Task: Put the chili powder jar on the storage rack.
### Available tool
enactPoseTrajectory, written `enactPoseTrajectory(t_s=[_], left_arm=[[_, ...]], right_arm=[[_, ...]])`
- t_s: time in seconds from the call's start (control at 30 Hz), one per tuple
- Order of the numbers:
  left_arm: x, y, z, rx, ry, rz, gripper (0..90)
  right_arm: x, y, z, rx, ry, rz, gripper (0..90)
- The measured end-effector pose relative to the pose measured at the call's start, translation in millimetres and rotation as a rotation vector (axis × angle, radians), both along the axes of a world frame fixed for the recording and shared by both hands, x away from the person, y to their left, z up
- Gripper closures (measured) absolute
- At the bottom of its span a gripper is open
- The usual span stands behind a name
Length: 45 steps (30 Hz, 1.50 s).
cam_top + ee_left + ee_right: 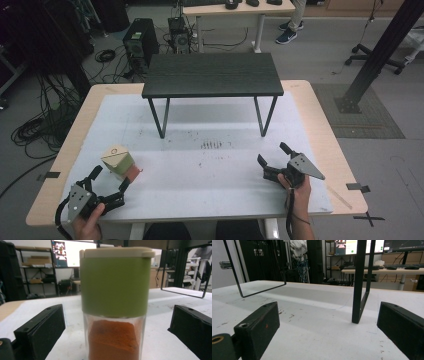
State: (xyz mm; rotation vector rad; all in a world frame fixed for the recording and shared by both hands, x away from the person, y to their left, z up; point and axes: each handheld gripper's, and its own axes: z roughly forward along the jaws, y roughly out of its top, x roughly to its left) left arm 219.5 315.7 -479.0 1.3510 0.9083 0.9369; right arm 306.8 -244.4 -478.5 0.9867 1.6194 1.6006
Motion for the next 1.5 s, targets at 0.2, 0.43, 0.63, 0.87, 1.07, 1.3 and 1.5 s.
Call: enactPoseTrajectory(t_s=[0.2, 0.43, 0.63, 0.87, 1.07, 1.3, 1.5], left_arm=[[9.3, 0.9, 0.3, 0.009, 0.007, -0.031, 0.2], [18.4, 0.9, 0.4, 0.012, 0.012, -0.066, 0.2], [23.4, 0.2, 0.2, 0.008, 0.008, -0.069, 0.2], [25.9, -1.0, 0.1, 0.007, 0.003, -0.064, 0.2], [29.5, -2.7, 0.0, 0.006, 0.001, -0.063, 0.3], [33.1, -5.1, -0.1, 0.006, -0.002, -0.048, 0.3], [35.6, -6.5, -0.1, 0.006, 0.001, -0.044, 0.3]], right_arm=[[-0.1, 0.1, 0.0, -0.001, 0.0, -0.001, 4.3], [0.0, 0.2, 0.0, -0.003, -0.001, -0.002, 4.4], [-0.1, 0.4, 0.1, -0.007, -0.001, -0.003, 4.4], [-0.2, 0.6, 0.0, -0.009, -0.002, -0.004, 4.4], [-0.2, 0.7, 0.1, -0.01, -0.002, -0.004, 4.4], [-0.1, 0.7, 0.1, -0.01, 0.0, -0.003, 4.5], [0.1, 0.8, 0.2, -0.011, 0.002, -0.002, 4.5]])
